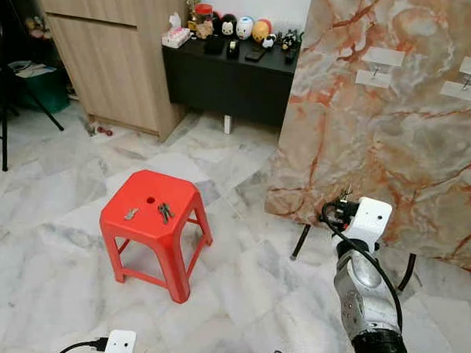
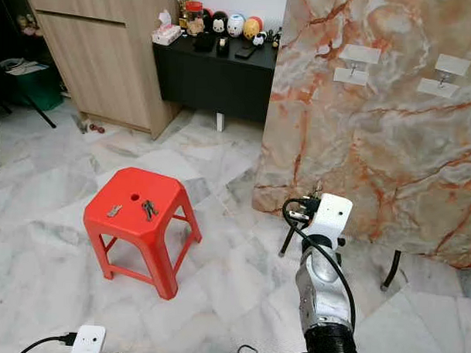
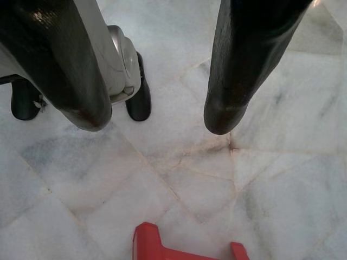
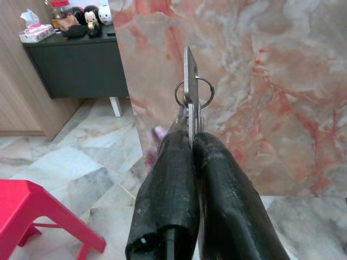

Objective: Hang keys on a hook

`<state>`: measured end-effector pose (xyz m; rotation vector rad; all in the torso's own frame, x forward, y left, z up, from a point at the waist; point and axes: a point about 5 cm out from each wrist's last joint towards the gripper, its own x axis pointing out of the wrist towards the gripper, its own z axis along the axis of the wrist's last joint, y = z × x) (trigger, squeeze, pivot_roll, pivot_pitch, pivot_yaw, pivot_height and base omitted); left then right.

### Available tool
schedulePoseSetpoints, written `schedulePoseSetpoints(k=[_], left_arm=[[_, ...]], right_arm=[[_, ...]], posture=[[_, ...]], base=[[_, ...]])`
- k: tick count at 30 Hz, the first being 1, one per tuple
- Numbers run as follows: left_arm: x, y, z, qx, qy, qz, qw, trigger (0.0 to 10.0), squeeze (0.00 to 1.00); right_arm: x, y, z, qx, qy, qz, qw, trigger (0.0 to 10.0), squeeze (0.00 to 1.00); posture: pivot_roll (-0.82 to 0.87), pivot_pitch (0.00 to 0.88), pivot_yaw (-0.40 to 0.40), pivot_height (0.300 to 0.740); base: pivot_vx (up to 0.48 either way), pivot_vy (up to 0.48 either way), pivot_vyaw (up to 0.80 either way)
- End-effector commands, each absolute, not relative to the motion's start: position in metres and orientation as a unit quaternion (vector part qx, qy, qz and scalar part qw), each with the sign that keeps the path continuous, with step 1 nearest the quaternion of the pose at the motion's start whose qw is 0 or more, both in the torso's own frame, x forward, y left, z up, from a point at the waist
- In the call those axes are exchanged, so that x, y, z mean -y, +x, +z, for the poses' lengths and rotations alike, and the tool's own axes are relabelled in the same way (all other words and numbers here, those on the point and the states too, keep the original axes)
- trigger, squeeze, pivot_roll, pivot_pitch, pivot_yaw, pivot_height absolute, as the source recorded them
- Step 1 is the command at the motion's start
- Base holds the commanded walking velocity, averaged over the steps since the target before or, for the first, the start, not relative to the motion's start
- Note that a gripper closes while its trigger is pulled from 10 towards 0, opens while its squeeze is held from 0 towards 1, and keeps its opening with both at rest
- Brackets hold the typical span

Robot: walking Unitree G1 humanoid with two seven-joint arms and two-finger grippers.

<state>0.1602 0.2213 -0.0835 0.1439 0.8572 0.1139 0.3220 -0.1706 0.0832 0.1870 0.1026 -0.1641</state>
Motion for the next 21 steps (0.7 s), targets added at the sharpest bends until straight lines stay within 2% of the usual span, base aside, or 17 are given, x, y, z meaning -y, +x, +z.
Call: schedulePoseSetpoints(k=[1,19,21], left_arm=[[-0.2195,0.1564,-0.0859,-0.425,0.070,0.054,0.901,10.0,0.00],[-0.2186,0.1569,-0.0860,-0.424,0.060,0.060,0.901,10.0,0.00],[-0.2187,0.1571,-0.0859,-0.424,0.060,0.061,0.902,10.0,0.00]], right_arm=[[0.1738,0.3259,0.0915,-0.032,0.090,-0.089,0.991,10.0,0.00],[0.1795,0.3303,0.0957,-0.026,0.095,-0.110,0.989,10.0,0.00],[0.1791,0.3306,0.0958,-0.026,0.097,-0.110,0.989,10.0,0.00]], posture=[[0.07,0.011,-0.058,0.737],[0.07,0.037,-0.058,0.737],[0.07,0.038,-0.060,0.737]], base=[[0.000,0.000,0.00],[0.000,0.000,0.00],[0.000,0.000,-0.52]])
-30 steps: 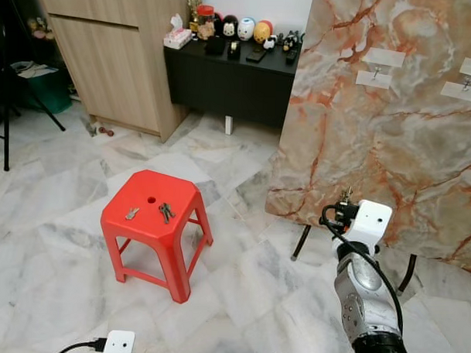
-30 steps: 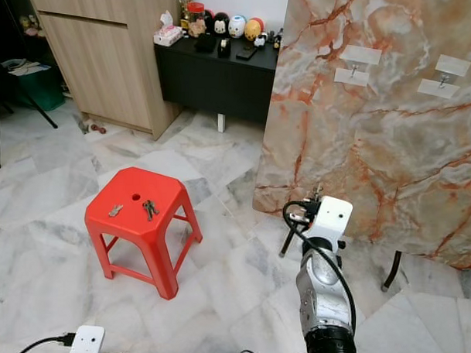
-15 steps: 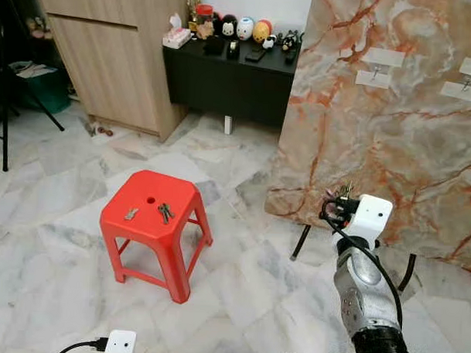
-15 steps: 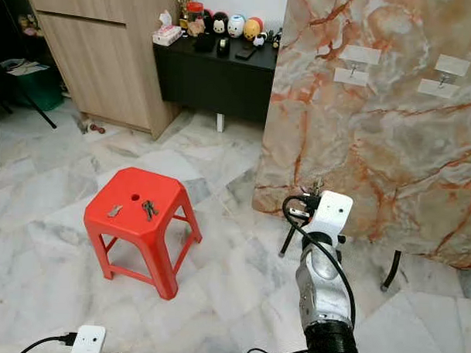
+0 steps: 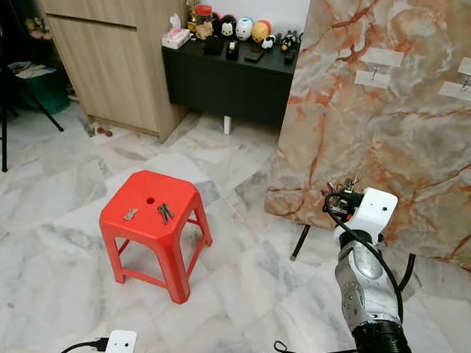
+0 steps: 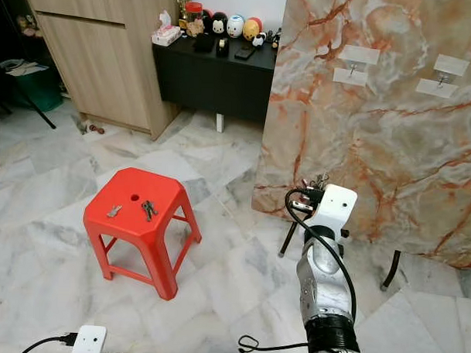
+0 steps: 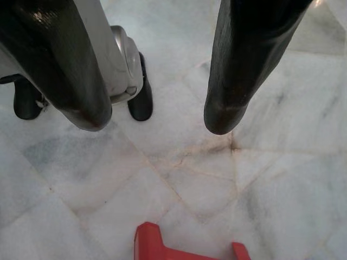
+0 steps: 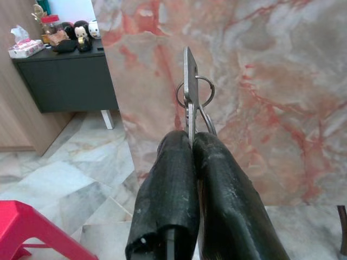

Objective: Hang keys on a hook

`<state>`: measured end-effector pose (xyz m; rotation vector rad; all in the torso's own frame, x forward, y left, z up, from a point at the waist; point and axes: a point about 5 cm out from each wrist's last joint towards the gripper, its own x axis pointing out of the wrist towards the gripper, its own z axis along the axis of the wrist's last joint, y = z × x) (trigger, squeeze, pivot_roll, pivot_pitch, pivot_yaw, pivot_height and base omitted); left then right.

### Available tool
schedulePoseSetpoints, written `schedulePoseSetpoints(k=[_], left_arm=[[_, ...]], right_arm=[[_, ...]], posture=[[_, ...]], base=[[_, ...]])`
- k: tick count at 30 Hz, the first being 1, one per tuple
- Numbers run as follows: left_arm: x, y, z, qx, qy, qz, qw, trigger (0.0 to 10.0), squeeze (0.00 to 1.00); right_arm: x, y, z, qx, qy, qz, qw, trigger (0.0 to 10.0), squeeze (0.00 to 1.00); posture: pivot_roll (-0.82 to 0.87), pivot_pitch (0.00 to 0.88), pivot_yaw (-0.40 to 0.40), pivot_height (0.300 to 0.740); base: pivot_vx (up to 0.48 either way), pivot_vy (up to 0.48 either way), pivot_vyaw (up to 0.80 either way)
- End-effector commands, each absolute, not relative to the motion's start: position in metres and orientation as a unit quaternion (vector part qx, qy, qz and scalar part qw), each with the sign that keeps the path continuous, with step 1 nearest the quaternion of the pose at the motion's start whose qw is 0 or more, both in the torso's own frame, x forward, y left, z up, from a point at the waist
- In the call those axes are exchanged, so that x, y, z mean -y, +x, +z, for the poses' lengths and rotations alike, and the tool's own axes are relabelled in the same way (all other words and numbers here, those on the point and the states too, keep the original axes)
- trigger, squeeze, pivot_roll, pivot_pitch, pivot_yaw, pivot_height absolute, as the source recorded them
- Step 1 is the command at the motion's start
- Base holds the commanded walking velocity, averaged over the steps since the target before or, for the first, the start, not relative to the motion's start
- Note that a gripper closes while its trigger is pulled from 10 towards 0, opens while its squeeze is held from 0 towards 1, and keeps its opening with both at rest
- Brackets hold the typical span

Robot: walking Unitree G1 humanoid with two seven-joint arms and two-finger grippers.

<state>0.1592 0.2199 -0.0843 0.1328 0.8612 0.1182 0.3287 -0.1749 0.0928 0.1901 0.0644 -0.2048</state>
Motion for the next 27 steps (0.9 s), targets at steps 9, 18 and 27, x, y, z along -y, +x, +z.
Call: schedulePoseSetpoints(k=[9,18,27], left_arm=[[-0.2184,0.1572,-0.0858,-0.422,0.056,0.064,0.902,10.0,0.00],[-0.2192,0.1524,-0.0881,-0.433,0.054,0.066,0.898,10.0,0.00],[-0.2203,0.1519,-0.0882,-0.435,0.055,0.066,0.896,10.0,0.00]], right_arm=[[0.1756,0.3326,0.0996,-0.015,0.094,-0.106,0.990,10.0,0.00],[0.1767,0.3321,0.0985,-0.018,0.099,-0.107,0.989,10.0,0.00],[0.1766,0.3329,0.0997,-0.012,0.099,-0.113,0.989,10.0,0.00]], posture=[[0.07,0.035,-0.063,0.737],[0.07,0.030,-0.065,0.737],[0.07,0.021,-0.064,0.737]], base=[[0.137,0.000,-0.06],[0.264,0.000,-0.23],[0.272,0.000,-0.18]])
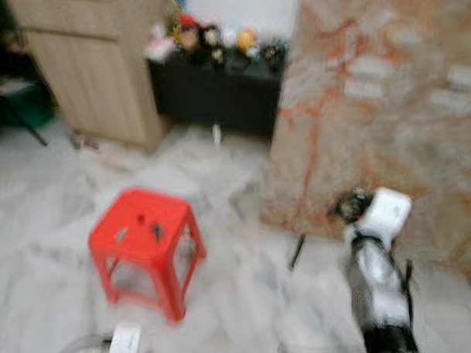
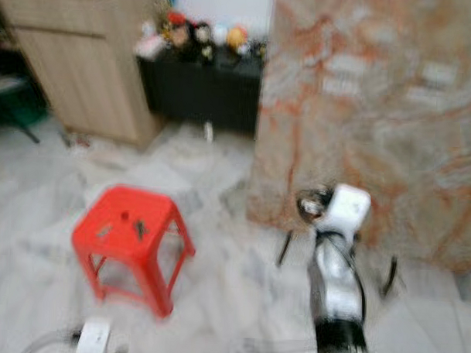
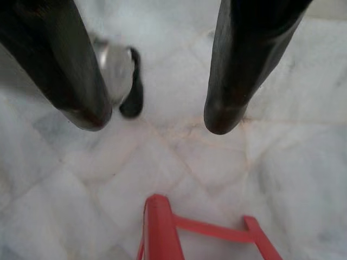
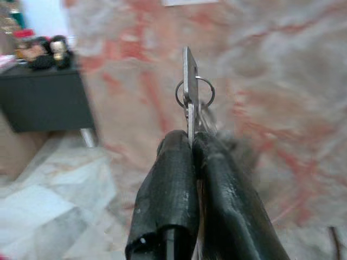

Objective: Hang keys on a hook

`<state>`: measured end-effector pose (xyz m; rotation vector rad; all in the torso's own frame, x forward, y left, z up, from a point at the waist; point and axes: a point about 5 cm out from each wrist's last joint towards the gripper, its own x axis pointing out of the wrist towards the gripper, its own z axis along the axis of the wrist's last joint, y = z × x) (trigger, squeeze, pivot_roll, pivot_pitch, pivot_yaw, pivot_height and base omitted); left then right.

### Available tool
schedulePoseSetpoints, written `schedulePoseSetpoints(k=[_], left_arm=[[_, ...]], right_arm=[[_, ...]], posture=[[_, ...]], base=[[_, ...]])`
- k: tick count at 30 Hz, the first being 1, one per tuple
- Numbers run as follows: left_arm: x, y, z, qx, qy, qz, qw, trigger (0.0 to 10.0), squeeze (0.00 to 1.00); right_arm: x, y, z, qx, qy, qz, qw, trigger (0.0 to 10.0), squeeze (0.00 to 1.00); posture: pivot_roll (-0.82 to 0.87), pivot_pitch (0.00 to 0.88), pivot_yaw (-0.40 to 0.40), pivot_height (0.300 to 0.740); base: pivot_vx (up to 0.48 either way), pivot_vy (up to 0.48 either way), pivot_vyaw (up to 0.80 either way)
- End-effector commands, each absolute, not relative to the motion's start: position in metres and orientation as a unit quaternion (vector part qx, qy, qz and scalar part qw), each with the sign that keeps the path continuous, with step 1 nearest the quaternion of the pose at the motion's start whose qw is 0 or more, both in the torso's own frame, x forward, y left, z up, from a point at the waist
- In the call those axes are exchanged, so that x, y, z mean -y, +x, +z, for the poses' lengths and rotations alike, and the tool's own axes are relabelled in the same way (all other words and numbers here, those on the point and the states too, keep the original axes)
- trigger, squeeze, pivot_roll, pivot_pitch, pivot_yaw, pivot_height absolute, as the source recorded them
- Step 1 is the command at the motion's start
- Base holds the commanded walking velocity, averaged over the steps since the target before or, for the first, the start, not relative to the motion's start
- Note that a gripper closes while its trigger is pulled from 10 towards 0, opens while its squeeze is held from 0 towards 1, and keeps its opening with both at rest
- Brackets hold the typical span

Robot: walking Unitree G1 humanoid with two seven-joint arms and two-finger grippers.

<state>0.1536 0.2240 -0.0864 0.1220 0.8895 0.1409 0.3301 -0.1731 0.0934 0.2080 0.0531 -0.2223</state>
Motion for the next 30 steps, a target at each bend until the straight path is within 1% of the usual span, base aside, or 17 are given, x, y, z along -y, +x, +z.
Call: schedulePoseSetpoints(k=[1,14,15,17,30], left_arm=[[-0.2204,0.1519,-0.0882,-0.435,0.055,0.066,0.896,10.0,0.00],[-0.2224,0.1510,-0.0883,-0.437,0.055,0.069,0.895,10.0,0.00],[-0.2229,0.1506,-0.0884,-0.438,0.055,0.070,0.895,10.0,0.00],[-0.2234,0.1503,-0.0884,-0.438,0.055,0.071,0.894,10.0,0.00],[-0.2244,0.1489,-0.0887,-0.440,0.057,0.070,0.894,10.0,0.00]], right_arm=[[0.1767,0.3330,0.0997,-0.012,0.098,-0.113,0.989,10.0,0.00],[0.1791,0.3339,0.0982,-0.020,0.098,-0.123,0.987,10.0,0.00],[0.1779,0.3340,0.0972,-0.020,0.110,-0.122,0.986,10.0,0.00],[0.1778,0.3340,0.0977,-0.018,0.107,-0.122,0.987,10.0,0.00],[0.1786,0.3329,0.0981,-0.012,0.103,-0.129,0.986,10.0,0.00]], posture=[[0.08,0.021,-0.065,0.737],[0.08,0.027,-0.064,0.737],[0.08,0.029,-0.064,0.737],[0.08,0.028,-0.063,0.737],[0.08,0.027,-0.060,0.737]], base=[[0.274,0.000,0.00],[0.273,0.000,0.00],[0.274,0.000,-0.79],[0.274,0.000,-0.79],[0.273,0.000,0.00]])
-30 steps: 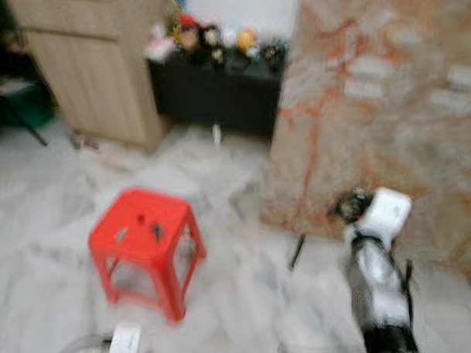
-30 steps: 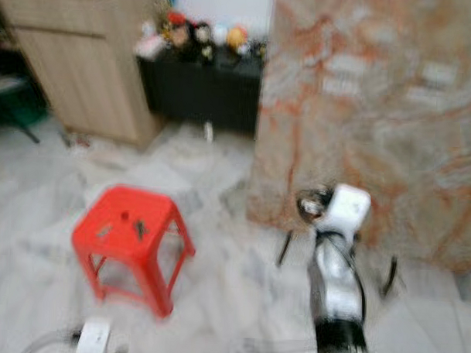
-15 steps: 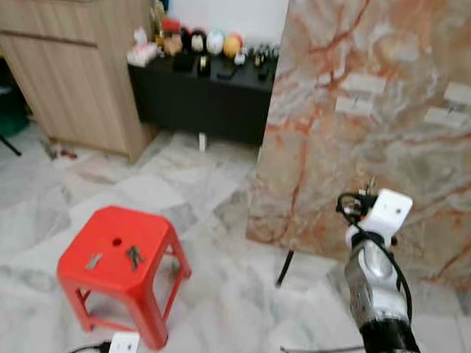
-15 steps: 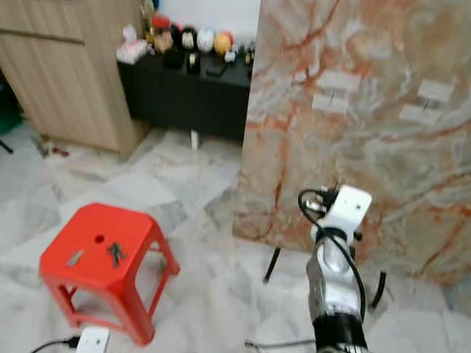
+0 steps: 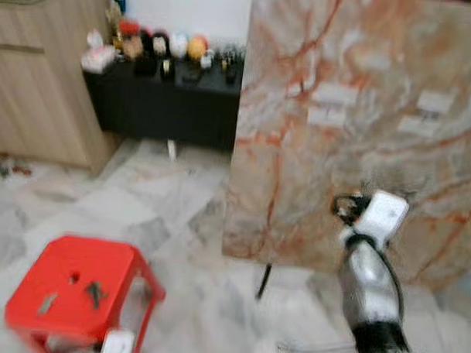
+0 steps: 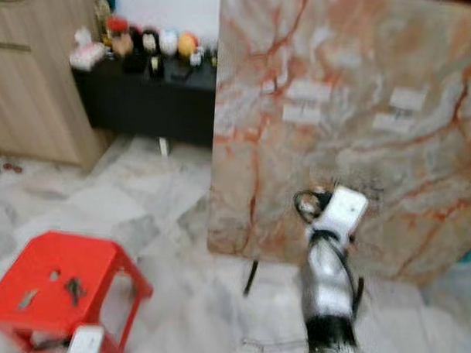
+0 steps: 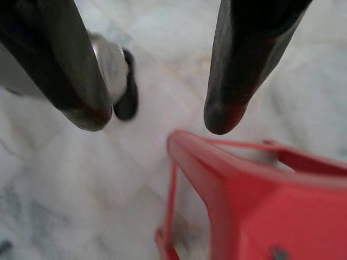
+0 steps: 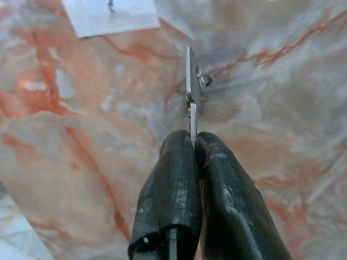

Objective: Hang keys on a hook

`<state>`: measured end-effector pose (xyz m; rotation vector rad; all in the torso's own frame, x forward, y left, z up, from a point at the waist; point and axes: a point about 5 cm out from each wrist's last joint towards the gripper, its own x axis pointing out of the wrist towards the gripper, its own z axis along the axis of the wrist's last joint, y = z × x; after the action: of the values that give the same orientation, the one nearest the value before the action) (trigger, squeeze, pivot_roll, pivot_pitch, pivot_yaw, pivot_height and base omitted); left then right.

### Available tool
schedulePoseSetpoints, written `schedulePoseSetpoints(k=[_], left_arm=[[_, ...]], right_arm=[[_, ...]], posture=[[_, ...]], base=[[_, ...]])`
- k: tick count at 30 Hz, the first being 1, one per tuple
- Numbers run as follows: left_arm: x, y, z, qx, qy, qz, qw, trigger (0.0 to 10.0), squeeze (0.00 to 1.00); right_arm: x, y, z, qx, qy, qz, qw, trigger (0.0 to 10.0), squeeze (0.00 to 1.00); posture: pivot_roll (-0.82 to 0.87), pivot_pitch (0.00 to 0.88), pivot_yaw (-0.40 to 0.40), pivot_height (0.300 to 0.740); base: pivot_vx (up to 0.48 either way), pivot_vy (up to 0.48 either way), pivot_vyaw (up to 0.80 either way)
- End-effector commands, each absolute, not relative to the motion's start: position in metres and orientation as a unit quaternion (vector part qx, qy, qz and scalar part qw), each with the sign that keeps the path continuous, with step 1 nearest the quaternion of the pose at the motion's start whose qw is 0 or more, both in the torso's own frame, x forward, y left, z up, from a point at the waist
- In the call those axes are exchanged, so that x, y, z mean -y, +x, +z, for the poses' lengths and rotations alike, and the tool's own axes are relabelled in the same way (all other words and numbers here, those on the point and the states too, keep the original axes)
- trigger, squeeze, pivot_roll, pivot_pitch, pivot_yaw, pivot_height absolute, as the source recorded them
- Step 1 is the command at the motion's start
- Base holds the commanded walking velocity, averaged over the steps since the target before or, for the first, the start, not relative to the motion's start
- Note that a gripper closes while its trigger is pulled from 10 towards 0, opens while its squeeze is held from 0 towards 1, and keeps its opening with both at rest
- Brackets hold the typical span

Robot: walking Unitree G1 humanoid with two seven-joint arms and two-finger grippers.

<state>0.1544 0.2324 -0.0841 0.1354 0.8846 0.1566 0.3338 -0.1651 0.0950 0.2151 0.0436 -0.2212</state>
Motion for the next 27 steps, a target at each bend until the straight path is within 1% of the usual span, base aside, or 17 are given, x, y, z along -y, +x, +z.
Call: schedulePoseSetpoints(k=[1,6,23,26,27], left_arm=[[-0.2244,0.1489,-0.0887,-0.440,0.057,0.070,0.894,10.0,0.00],[-0.2242,0.1483,-0.0889,-0.440,0.057,0.069,0.893,10.0,0.00],[-0.2231,0.1482,-0.0890,-0.438,0.053,0.070,0.895,10.0,0.00],[-0.2231,0.1484,-0.0889,-0.437,0.053,0.070,0.895,10.0,0.00],[-0.2231,0.1485,-0.0889,-0.438,0.053,0.070,0.895,10.0,0.00]], right_arm=[[0.1786,0.3329,0.0981,-0.012,0.103,-0.129,0.986,10.0,0.00],[0.1776,0.3323,0.0973,-0.012,0.103,-0.129,0.986,10.0,0.00],[0.1765,0.3321,0.0993,-0.008,0.100,-0.125,0.987,10.0,0.00],[0.1747,0.3343,0.1003,-0.015,0.084,-0.110,0.990,10.0,0.00],[0.1711,0.3359,0.1025,-0.012,0.074,-0.094,0.993,10.0,0.00]], posture=[[0.08,0.027,-0.060,0.737],[0.08,0.030,-0.060,0.737],[0.08,0.032,-0.060,0.737],[0.08,0.032,-0.060,0.737],[0.08,0.032,-0.060,0.737]], base=[[0.274,0.000,0.00],[0.265,0.000,0.00],[0.000,0.000,0.00],[0.000,0.000,0.00],[0.000,0.000,0.00]])
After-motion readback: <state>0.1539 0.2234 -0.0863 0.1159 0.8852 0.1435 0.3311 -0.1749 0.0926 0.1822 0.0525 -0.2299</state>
